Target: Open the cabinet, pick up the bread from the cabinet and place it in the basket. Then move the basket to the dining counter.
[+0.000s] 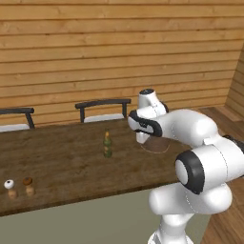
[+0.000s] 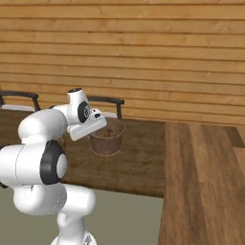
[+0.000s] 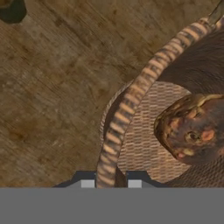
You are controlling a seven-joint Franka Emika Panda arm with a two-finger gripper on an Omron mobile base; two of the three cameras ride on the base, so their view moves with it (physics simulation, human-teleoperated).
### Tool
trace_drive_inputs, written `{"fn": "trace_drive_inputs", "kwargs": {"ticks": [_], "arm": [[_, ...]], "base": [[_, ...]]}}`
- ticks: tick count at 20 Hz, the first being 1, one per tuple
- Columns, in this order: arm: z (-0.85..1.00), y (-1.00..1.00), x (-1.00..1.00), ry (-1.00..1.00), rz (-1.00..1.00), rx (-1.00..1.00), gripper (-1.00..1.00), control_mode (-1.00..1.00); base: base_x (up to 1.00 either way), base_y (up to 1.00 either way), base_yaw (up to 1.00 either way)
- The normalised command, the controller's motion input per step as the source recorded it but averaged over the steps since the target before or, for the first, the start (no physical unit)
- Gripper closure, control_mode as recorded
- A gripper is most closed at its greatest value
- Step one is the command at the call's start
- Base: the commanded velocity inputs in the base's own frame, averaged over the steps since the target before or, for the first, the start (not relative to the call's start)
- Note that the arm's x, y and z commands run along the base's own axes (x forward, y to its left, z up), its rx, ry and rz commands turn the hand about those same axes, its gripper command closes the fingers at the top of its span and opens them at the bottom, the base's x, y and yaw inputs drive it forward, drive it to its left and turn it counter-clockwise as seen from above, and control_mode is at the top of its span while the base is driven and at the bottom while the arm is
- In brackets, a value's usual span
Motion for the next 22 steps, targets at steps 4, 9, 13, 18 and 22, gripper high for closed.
{"fn": "trace_drive_inputs", "kwargs": {"ticks": [4,9,13,18,22], "arm": [[-0.34,0.0,0.02,0.0,0.0,0.01,1.0,-1.0],[-0.54,0.0,0.02,0.0,0.0,0.0,1.0,-1.0],[-0.5,0.0,0.01,0.0,0.0,-0.01,1.0,-1.0],[-0.23,0.0,0.0,0.0,0.0,0.0,1.0,-1.0],[-0.01,0.0,0.0,0.0,0.0,0.0,-1.0,-1.0]], "base": [[0.0,0.0,0.0],[0.0,0.0,0.0],[0.0,0.0,0.0],[0.0,0.0,0.0],[0.0,0.0,0.0]]}}
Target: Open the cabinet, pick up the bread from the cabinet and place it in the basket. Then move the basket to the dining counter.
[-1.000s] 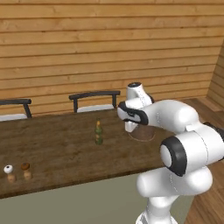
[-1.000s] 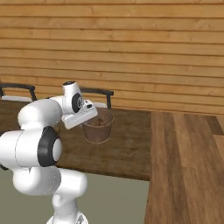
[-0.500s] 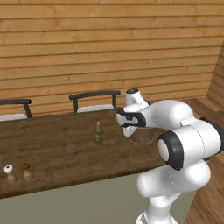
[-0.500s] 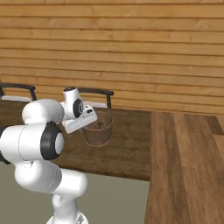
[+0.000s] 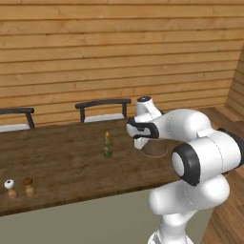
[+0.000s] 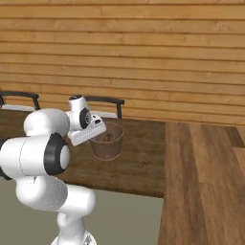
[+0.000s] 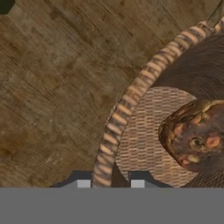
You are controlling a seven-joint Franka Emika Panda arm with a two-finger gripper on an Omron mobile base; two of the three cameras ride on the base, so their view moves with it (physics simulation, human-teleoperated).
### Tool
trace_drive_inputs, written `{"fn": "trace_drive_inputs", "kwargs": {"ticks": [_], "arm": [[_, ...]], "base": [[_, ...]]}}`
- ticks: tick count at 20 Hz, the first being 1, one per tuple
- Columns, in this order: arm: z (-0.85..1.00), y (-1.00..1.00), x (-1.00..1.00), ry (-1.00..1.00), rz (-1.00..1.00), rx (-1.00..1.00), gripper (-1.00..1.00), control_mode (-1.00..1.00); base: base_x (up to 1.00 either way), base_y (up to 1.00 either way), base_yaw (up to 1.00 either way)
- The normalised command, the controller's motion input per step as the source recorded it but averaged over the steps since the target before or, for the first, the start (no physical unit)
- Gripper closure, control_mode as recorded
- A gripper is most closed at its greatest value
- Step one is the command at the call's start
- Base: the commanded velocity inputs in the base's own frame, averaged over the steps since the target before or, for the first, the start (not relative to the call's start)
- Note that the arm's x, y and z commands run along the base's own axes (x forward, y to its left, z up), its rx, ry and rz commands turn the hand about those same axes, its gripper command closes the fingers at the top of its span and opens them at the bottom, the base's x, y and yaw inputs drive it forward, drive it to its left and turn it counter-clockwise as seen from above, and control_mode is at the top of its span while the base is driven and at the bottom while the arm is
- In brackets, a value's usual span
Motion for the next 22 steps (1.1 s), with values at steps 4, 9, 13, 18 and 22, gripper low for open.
{"fn": "trace_drive_inputs", "kwargs": {"ticks": [4,9,13,18,22], "arm": [[0.03,0.06,0.0,0.0,0.0,0.0,-1.0,-1.0],[0.57,-0.13,-0.01,0.0,0.0,0.01,-1.0,-1.0],[1.0,-0.07,-0.32,-0.04,-0.04,0.06,-1.0,-1.0],[1.0,0.06,-0.87,-0.15,-0.16,0.06,-1.0,-1.0],[1.0,0.09,-1.0,-0.13,-0.29,0.13,-1.0,-1.0]], "base": [[0.0,0.0,0.0],[0.0,0.0,0.0],[0.0,0.0,0.0],[0.0,0.0,0.0],[0.0,0.0,0.0]]}}
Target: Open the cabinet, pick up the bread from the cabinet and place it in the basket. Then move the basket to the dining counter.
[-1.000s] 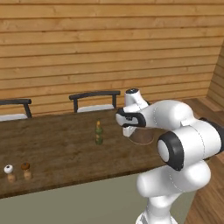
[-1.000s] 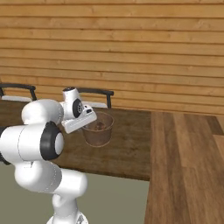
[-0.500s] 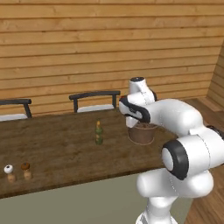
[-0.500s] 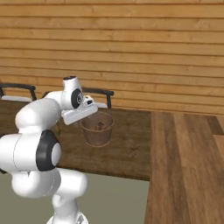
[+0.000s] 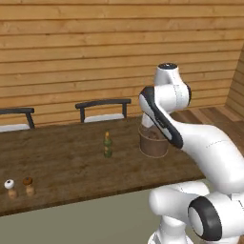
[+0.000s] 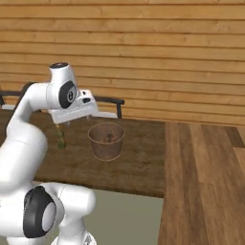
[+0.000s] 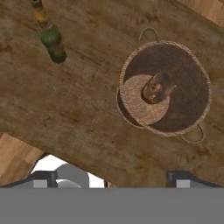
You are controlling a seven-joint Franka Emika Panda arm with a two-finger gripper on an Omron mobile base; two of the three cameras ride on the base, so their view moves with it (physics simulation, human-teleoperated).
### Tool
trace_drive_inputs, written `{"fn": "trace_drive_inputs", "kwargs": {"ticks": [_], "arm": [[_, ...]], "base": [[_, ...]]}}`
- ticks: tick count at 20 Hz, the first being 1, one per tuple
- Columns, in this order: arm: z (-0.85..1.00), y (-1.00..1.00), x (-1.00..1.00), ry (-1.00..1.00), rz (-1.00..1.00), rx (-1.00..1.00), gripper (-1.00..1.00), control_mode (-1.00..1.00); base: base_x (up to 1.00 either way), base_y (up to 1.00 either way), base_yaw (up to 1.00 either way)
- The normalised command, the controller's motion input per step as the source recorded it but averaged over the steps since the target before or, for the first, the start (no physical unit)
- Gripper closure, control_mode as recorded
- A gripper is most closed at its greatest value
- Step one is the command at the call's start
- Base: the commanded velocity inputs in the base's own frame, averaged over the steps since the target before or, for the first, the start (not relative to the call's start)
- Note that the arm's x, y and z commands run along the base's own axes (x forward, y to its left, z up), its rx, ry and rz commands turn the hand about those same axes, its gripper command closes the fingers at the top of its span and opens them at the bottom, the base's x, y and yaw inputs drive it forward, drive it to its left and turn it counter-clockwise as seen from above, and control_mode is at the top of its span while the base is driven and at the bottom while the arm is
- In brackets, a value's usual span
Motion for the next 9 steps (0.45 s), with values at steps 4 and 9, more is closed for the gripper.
{"fn": "trace_drive_inputs", "kwargs": {"ticks": [4,9], "arm": [[0.82,0.08,-1.0,-0.25,-0.34,0.13,-1.0,-1.0],[0.48,0.7,-0.9,-0.16,-0.2,-0.03,-1.0,-1.0]], "base": [[0.0,0.0,0.0],[0.0,0.0,0.0]]}}
